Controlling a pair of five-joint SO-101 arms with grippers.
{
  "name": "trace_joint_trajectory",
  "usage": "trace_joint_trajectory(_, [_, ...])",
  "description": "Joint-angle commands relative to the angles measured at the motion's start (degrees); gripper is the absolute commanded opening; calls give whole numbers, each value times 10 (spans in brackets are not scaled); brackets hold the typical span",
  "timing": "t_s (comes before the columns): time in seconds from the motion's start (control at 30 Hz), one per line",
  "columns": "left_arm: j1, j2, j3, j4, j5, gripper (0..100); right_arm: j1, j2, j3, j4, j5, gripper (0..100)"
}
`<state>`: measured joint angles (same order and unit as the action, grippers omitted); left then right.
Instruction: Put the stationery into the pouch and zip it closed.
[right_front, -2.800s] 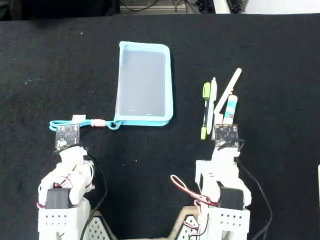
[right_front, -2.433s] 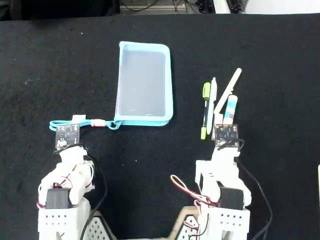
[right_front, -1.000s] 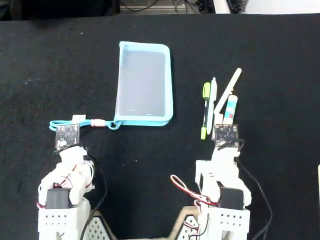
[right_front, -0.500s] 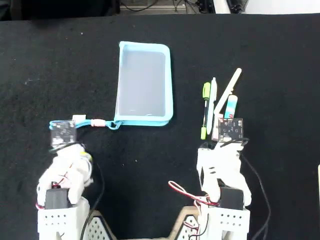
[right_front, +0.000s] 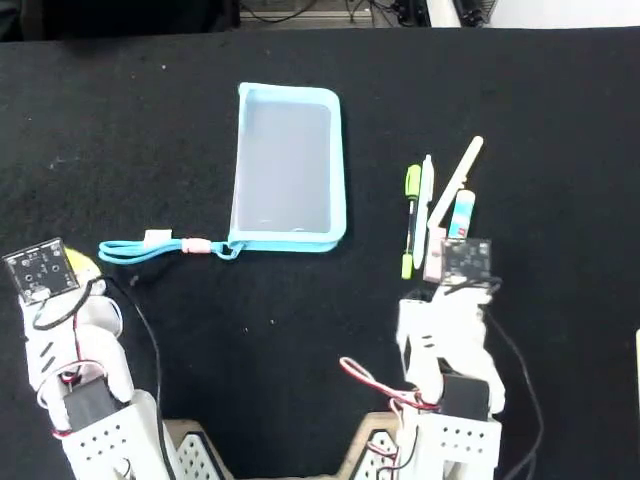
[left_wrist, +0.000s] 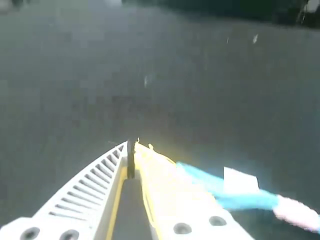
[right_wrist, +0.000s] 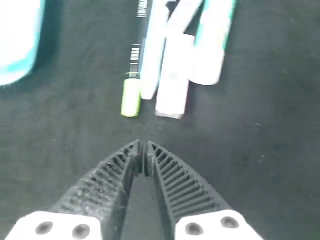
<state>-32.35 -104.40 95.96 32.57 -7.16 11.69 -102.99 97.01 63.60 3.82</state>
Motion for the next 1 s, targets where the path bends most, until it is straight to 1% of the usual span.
trace_joint_trajectory(0.0, [58,-1,13,-104,-18,34,46,-53,-5,-1,32,15])
trace_joint_trajectory(0.03, [77,-1,14,-115,-19,34,53,-53,-5,-1,61,15])
trace_joint_trajectory(0.1, [106,-1,14,-106,-19,30,69,-53,-5,1,123,15])
trace_joint_trajectory(0.2, [127,-1,14,-44,-17,30,72,-53,-5,2,174,15])
trace_joint_trajectory(0.37, [124,-2,14,22,-17,30,71,-53,-22,3,178,15])
trace_joint_trajectory(0.5, [124,-2,14,27,-19,32,69,-53,-51,-3,184,15])
trace_joint_trajectory(0.6, [124,-2,14,28,-20,33,67,-53,-123,-18,183,15])
trace_joint_trajectory(0.63, [124,-2,14,28,-20,33,57,-54,-156,-17,183,15])
trace_joint_trajectory(0.73, [124,-2,14,27,-21,33,-5,-51,-253,-14,183,17])
trace_joint_trajectory(0.9, [125,-1,14,30,-20,33,-117,-47,-375,-15,178,116])
trace_joint_trajectory(0.97, [125,-1,14,29,-21,33,-170,-23,-401,-14,177,108])
